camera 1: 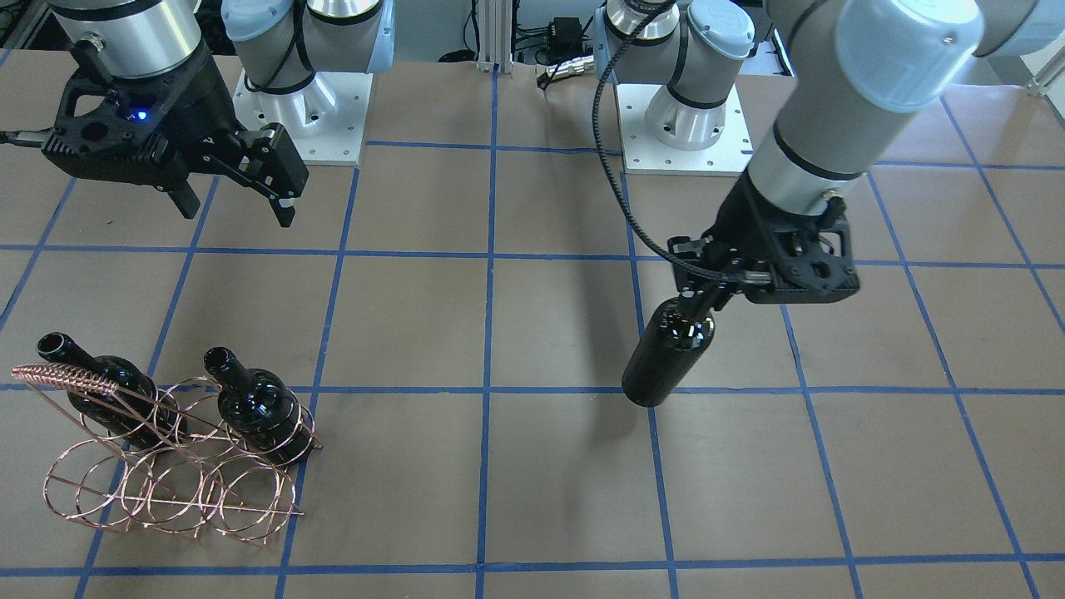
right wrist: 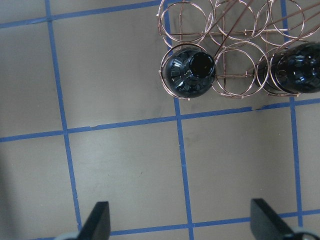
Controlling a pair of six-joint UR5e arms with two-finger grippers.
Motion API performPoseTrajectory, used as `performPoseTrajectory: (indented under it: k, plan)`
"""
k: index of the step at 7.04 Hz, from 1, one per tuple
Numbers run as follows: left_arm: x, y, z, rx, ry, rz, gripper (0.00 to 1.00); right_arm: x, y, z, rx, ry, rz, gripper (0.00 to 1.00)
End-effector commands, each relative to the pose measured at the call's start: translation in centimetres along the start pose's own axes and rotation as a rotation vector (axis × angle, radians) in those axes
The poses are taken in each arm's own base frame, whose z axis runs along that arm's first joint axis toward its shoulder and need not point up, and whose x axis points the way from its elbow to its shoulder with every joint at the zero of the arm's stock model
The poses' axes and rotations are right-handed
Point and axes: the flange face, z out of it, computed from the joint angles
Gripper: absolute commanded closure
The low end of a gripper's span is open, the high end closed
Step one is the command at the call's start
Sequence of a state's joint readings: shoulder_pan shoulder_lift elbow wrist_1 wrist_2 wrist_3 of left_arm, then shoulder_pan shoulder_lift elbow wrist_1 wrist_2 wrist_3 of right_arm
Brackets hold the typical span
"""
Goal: Place wine into wine basket
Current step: 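Carry the upright bottle toward the table center and set it down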
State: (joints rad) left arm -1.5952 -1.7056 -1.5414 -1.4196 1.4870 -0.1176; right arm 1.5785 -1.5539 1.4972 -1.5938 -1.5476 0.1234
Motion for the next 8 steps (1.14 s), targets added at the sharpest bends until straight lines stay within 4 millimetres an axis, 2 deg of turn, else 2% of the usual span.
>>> performPoseTrajectory:
  k: [1, 4, 5, 8]
  plan:
    - [4.9, 4.5, 3.3, 0.002, -0.001, 0.027, 1.00, 0.0, 0.0, 0.0, 0.000, 0.000, -0.001, 0.00]
    - [7.6, 8.3, 5.3, -0.044, -0.012, 0.036, 1.00, 0.0, 0.0, 0.0, 0.000, 0.000, -0.002, 0.00]
    - [7.7, 9.1, 6.4, -0.079, -0.015, 0.037, 1.00, 0.0, 0.0, 0.0, 0.000, 0.002, -0.002, 0.00]
    - [7.3, 10.5, 7.1, -0.166, -0.039, 0.051, 1.00, 0.0, 0.0, 0.0, 0.000, 0.000, -0.004, 0.00]
